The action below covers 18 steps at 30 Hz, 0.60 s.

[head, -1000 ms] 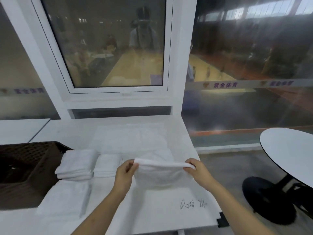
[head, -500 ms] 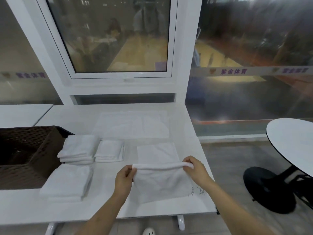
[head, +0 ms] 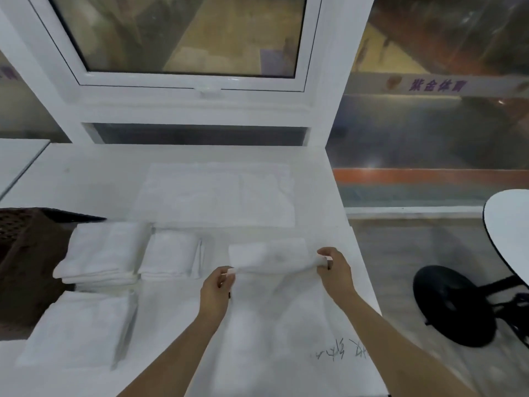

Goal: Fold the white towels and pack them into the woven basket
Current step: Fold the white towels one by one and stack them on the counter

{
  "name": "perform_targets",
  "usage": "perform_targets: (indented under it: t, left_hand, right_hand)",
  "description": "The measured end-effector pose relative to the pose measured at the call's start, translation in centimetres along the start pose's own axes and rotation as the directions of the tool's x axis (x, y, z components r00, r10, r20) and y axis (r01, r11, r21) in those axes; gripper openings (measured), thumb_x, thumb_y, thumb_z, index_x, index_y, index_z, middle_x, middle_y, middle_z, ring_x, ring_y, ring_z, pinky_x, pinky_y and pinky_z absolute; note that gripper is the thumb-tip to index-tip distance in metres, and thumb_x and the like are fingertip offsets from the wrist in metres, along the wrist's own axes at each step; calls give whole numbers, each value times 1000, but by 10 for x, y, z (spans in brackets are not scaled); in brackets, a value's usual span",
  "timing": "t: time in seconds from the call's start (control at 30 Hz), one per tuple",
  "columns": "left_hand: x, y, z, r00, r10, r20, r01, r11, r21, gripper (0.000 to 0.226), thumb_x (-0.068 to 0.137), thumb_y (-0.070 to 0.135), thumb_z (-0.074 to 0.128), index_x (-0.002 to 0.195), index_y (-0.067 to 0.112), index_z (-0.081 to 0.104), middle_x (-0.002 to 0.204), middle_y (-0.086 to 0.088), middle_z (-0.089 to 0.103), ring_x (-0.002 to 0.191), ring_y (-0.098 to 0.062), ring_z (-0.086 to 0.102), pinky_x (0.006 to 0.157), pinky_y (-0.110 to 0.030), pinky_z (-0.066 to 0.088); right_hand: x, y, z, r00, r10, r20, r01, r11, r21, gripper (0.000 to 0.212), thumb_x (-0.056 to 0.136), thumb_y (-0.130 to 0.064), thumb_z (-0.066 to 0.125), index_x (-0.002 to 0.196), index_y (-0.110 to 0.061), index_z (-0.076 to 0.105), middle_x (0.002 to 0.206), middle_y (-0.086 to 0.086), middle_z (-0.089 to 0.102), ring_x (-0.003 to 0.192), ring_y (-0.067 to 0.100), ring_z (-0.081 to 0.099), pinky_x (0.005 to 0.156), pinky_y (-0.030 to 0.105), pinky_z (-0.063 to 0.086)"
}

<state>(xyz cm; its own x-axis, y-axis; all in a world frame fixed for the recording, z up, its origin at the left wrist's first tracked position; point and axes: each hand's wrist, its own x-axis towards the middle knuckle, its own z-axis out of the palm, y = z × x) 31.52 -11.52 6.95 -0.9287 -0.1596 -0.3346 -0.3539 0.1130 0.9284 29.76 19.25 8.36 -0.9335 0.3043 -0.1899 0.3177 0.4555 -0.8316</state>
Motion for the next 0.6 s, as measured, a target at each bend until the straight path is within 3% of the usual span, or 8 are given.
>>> perform_targets:
  t: [0.17, 0.33, 0.47, 0.53, 0.6]
  left_hand:
    - [49, 1, 5, 999, -33, 39, 32, 999, 34, 13, 101, 17, 60, 100, 24, 70, 82, -12, 71, 75, -30, 65, 68, -43, 55]
    - [97, 0, 10, 997, -71, 17, 70, 997, 44, 9, 101, 11, 60, 99, 15, 67, 73, -3, 55, 61, -7, 50, 54, -19, 43]
    - [130, -9, 15, 996, -92, 17, 91, 995, 41, 8, 100, 11, 61, 97, 17, 66, 85, -12, 62, 74, -18, 54, 61, -27, 45]
    - [143, -14, 17, 996, -90, -2, 90, 994, 69, 10, 101, 10, 60, 103, 19, 65, 92, -5, 65, 80, -17, 57, 64, -16, 46]
    - [151, -18, 17, 998, -54, -17, 56, 987, 148, 21, 101, 12, 59, 121, 20, 63, 110, 6, 65, 95, -10, 61, 73, -3, 44]
  right_hand:
    - [46, 2, 25, 999, 0, -38, -1, 1000, -30, 41, 90, 7, 59, 120, -21, 61, 118, -4, 61, 99, 10, 63, 84, 27, 54]
    - [89, 3, 46, 999, -7, -43, 6, 999, -41, 40, 91, 8, 57, 120, -20, 61, 121, -3, 61, 106, 16, 61, 92, 28, 52]
    - [124, 10, 64, 999, -33, -37, 30, 996, -85, 40, 90, 9, 57, 120, -17, 61, 120, -1, 60, 107, 16, 59, 93, 26, 51]
    - [141, 18, 74, 998, -54, -32, 50, 993, -111, 41, 91, 9, 57, 122, -18, 60, 123, -1, 58, 111, 17, 60, 96, 24, 49]
    - [150, 29, 80, 995, -98, -13, 95, 986, -134, 43, 91, 8, 58, 124, -19, 59, 128, -2, 56, 116, 17, 58, 104, 26, 45]
